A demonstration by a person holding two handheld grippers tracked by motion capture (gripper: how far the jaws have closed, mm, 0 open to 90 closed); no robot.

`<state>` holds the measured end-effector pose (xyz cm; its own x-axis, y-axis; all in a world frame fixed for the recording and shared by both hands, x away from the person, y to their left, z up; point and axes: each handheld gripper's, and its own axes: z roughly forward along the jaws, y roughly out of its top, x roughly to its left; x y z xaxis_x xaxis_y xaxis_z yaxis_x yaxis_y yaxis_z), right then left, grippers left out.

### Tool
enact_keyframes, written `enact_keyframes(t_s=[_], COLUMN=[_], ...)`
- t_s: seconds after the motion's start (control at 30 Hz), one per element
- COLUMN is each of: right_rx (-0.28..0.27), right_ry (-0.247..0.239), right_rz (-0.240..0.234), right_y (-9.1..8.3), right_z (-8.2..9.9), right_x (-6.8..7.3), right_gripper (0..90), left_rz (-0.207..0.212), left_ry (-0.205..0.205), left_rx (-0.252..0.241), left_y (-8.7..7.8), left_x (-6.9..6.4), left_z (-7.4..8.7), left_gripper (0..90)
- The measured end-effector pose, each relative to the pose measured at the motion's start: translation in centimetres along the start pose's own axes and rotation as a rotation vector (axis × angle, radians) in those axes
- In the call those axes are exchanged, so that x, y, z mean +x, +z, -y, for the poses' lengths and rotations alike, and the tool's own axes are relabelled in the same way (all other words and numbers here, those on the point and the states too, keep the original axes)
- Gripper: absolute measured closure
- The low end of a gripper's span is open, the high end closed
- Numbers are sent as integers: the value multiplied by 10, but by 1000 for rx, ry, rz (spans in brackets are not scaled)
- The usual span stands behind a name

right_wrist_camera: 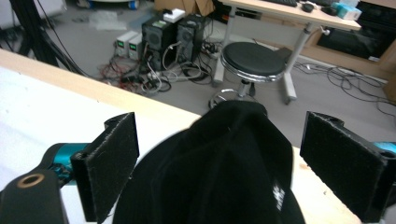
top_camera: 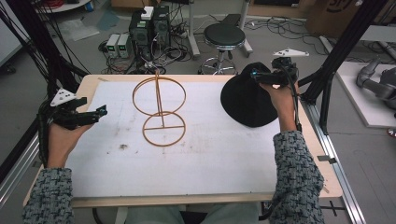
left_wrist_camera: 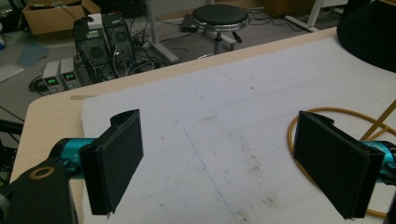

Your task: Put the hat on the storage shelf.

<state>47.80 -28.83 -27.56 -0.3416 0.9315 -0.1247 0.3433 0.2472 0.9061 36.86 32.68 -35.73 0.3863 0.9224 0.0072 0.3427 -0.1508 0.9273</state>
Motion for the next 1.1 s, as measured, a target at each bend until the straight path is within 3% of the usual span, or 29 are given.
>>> enact_keyframes(t_s=[0.33,0.5,0.67,0.9,1.1], right_rx=[-80,-84,-112,-107,-95], right_ry=[42,74,89,141,145], right_rz=[48,46,79,105,109], right_y=[16,24,35,48,57], right_z=[3,6,11,19,23], right_x=[-5,-7,-8,-13,-13], right_gripper=[113,114,154,153,171], left_rz=[-1,0,0,1,0], left_ry=[2,3,5,2,5], left_rx=[6,8,9,12,18], left_y=[1,2,3,3,4], left_x=[0,-1,-1,0,-1], left_z=[1,1,1,2,2], left_gripper=[165,165,165,165,165])
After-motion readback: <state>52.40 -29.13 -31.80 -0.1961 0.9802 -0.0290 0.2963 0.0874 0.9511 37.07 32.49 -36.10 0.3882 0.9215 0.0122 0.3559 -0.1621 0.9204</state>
